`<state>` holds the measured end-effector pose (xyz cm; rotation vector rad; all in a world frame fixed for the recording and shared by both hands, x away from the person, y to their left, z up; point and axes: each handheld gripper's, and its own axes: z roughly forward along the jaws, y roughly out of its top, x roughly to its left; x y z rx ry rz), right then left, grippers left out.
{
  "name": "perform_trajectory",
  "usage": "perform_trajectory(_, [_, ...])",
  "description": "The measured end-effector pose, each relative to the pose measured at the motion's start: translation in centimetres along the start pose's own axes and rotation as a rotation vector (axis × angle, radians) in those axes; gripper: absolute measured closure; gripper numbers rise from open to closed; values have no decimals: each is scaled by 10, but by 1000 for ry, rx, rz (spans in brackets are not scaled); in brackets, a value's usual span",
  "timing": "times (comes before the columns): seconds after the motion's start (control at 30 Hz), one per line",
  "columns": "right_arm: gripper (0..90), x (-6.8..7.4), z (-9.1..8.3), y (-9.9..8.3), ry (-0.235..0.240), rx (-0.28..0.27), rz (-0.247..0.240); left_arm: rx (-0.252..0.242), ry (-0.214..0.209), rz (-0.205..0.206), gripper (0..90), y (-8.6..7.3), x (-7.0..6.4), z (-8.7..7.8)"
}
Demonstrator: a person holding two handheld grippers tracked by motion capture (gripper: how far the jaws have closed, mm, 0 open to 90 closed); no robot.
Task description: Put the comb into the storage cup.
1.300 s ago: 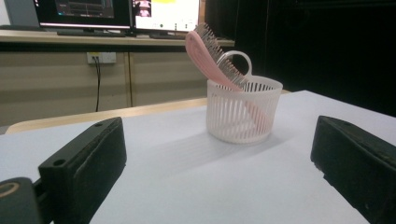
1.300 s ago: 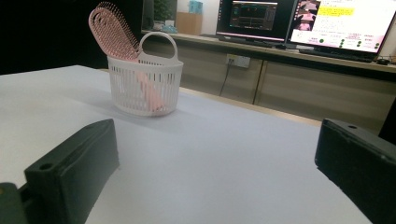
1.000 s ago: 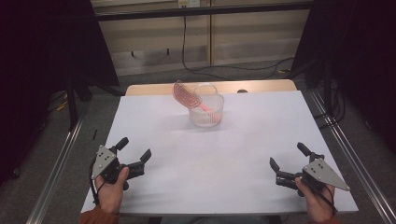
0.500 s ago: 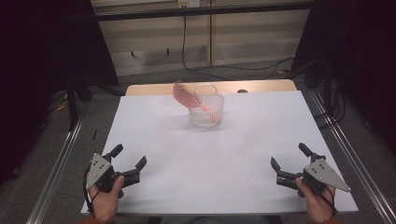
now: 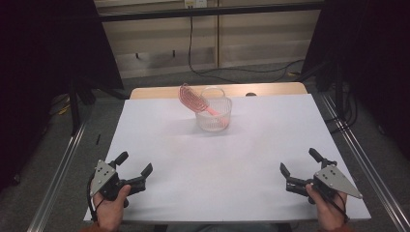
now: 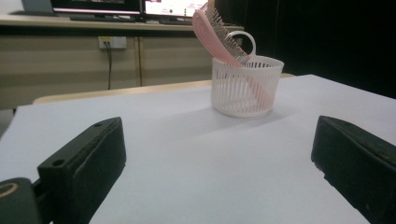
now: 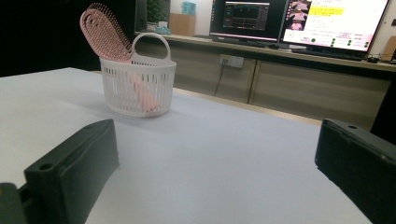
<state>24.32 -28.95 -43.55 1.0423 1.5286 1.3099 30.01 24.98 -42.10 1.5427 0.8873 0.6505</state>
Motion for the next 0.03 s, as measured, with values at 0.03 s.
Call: perform_trajectory(0.03, [0, 0, 0, 0, 0, 1, -1, -6, 3, -8, 32, 0, 0, 0])
